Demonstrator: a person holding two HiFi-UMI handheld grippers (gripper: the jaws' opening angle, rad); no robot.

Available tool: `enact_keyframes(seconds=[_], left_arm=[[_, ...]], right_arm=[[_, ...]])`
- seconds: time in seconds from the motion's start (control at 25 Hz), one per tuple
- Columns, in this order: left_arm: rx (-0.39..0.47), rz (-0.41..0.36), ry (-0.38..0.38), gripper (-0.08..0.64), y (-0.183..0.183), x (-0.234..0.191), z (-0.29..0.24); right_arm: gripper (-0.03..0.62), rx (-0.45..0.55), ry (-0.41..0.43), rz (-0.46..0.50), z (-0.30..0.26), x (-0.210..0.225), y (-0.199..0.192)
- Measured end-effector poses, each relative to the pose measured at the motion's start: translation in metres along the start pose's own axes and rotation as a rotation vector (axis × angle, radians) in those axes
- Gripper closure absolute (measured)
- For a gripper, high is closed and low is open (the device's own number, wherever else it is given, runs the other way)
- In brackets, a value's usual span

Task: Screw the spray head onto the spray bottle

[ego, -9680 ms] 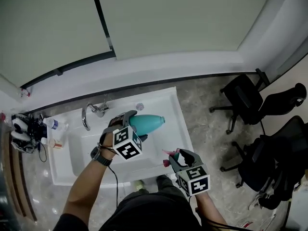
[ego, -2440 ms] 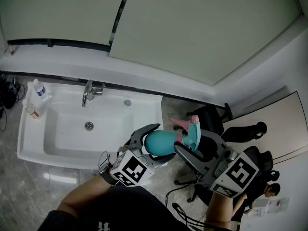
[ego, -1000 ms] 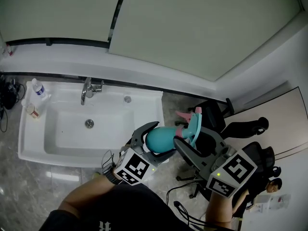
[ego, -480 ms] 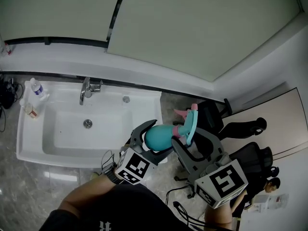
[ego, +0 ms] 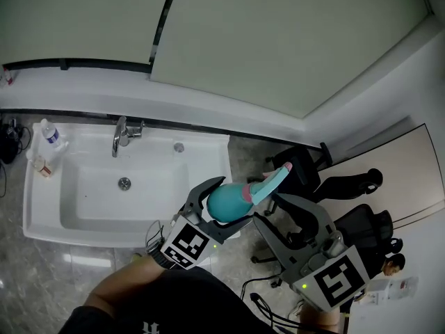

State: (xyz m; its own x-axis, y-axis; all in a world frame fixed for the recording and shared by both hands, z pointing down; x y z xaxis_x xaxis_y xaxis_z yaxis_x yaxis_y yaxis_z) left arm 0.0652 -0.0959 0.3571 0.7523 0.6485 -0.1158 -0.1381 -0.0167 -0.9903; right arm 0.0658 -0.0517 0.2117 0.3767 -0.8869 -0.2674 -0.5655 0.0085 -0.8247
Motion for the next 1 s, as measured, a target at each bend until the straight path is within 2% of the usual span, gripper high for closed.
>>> enact_keyframes(seconds=[0.08, 0.12, 0.2, 0.28, 0.32, 0.44, 0.64, 0.76, 0.88, 0.96, 1.0], left_arm=[[0.013, 0.012, -0.027, 0.127, 0.003, 0.001, 0.004], [0.019, 0.016, -0.048, 0.127, 0.004, 0.001, 0.007], [0.031, 0.026, -0.1, 0.127, 0.01, 0.004, 0.011], [0.041, 0.046, -0.159, 0.127, 0.017, 0.009, 0.016], [0.044, 0.058, -0.19, 0.127, 0.021, 0.012, 0.018], [0.045, 0.084, -0.288, 0.127, 0.03, 0.023, 0.022], [0.016, 0.109, -0.437, 0.127, 0.033, 0.041, 0.031], [0.004, 0.128, -0.495, 0.127, 0.034, 0.048, 0.033], [0.005, 0.13, -0.526, 0.127, 0.035, 0.053, 0.034], [0.002, 0.13, -0.542, 0.127, 0.033, 0.055, 0.034], [-0.001, 0.132, -0.549, 0.127, 0.033, 0.056, 0.034]], right_arm=[[0.449, 0.052, 0.042, 0.002, 0.02, 0.008, 0.005], [0.449, 0.092, 0.09, 0.0, 0.031, 0.016, 0.005], [0.448, 0.194, 0.24, -0.016, 0.048, 0.035, 0.002], [0.39, 0.28, 0.399, -0.04, 0.053, 0.051, -0.006], [0.341, 0.314, 0.464, -0.047, 0.052, 0.054, -0.01], [0.293, 0.398, 0.606, -0.026, 0.034, 0.045, -0.01], [0.293, 0.463, 0.83, 0.036, 0.003, 0.01, 0.006], [0.295, 0.501, 0.914, 0.026, 0.004, 0.001, 0.013], [0.296, 0.507, 0.947, 0.006, 0.006, -0.001, 0.017], [0.39, 0.512, 0.936, -0.011, 0.006, -0.001, 0.019], [0.409, 0.51, 0.93, -0.008, 0.006, -0.001, 0.019]])
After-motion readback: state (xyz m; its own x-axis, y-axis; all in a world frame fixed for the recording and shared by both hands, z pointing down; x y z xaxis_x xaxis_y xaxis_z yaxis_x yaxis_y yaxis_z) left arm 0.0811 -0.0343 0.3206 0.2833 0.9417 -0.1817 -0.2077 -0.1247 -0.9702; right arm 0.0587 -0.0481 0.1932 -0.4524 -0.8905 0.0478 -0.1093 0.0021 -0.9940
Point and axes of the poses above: the fingertips, and each gripper's own axes: z backward along the fingers, x to its right, y out of its top, the point moved 3 cm from there along z, backward along the fingers, and after that the axes turned 8 degrees about y, right-handed, at the moved point
